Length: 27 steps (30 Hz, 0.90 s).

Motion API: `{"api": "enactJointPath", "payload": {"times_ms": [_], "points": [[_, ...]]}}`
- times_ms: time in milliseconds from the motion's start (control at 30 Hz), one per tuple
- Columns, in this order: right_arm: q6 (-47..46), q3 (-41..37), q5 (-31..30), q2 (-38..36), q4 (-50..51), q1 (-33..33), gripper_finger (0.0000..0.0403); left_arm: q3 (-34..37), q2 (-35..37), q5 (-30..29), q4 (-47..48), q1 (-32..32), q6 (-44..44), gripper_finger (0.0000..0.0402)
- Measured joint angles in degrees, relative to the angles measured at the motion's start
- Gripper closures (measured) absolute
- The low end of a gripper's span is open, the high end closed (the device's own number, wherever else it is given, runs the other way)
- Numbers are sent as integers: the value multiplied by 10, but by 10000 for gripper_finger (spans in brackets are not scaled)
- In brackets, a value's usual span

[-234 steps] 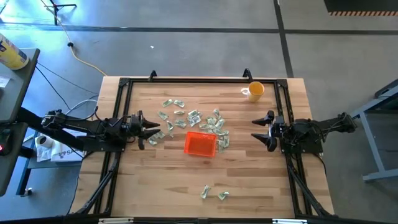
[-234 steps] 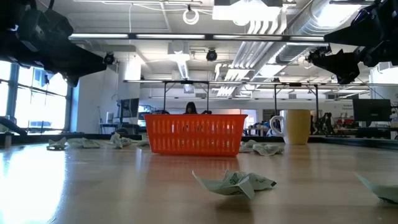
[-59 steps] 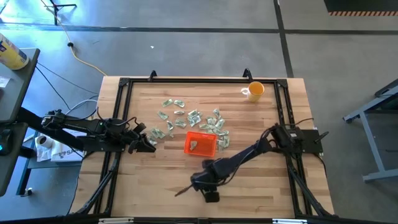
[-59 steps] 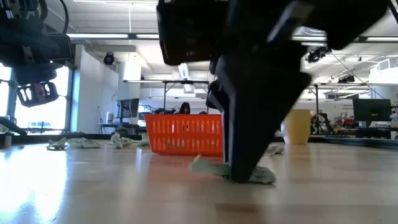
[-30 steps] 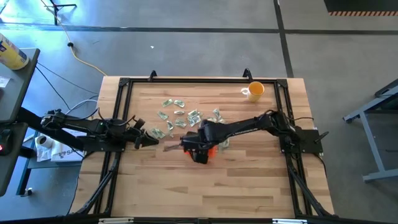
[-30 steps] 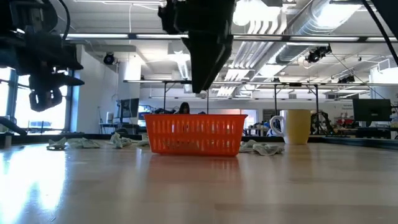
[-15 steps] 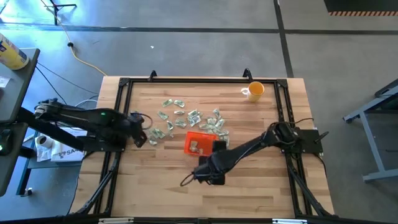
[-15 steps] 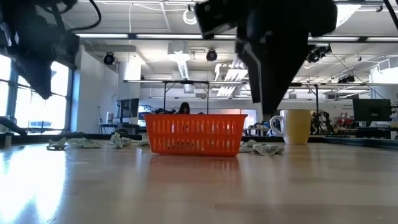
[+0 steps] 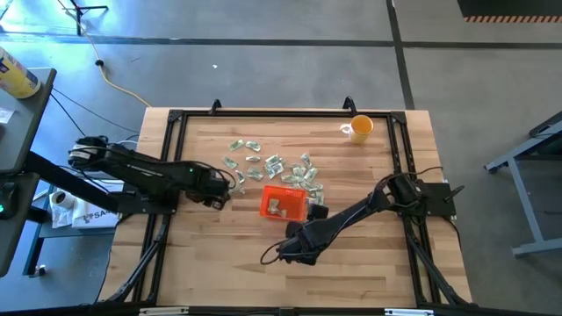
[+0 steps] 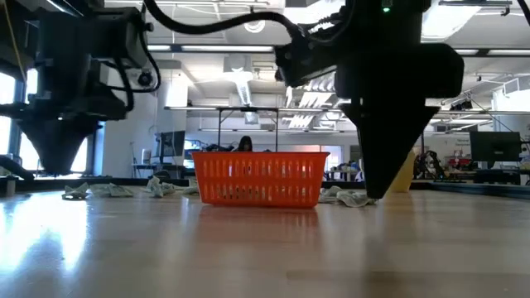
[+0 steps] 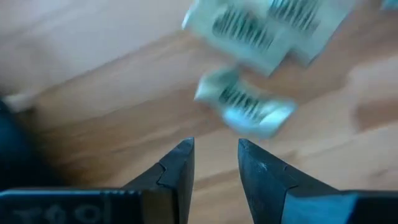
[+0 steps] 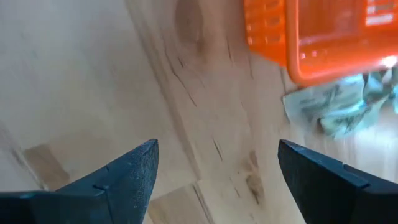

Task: Pick and place Stevia / Truvia into bins
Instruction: Put the stevia packet into the orange bin

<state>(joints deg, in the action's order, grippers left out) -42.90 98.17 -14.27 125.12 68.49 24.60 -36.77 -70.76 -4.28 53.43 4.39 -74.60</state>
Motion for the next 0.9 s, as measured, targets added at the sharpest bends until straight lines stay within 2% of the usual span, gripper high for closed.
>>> {"api": "enactJointPath", "payload": {"times_ms": [167, 500, 700, 900], "points": [[-54, -12, -2, 0, -5, 10, 84, -1, 7, -42, -29, -3, -46, 243], [-125, -17, -42, 0, 22, 29, 84, 70, 6, -48, -93, -3, -118, 243], [-163, -17, -49, 0, 31, 44, 84, 89, 8, -63, -140, -2, -106, 243], [-208, -17, -52, 0, 40, 71, 84, 91, 6, -129, -180, -3, -61, 243]]}}
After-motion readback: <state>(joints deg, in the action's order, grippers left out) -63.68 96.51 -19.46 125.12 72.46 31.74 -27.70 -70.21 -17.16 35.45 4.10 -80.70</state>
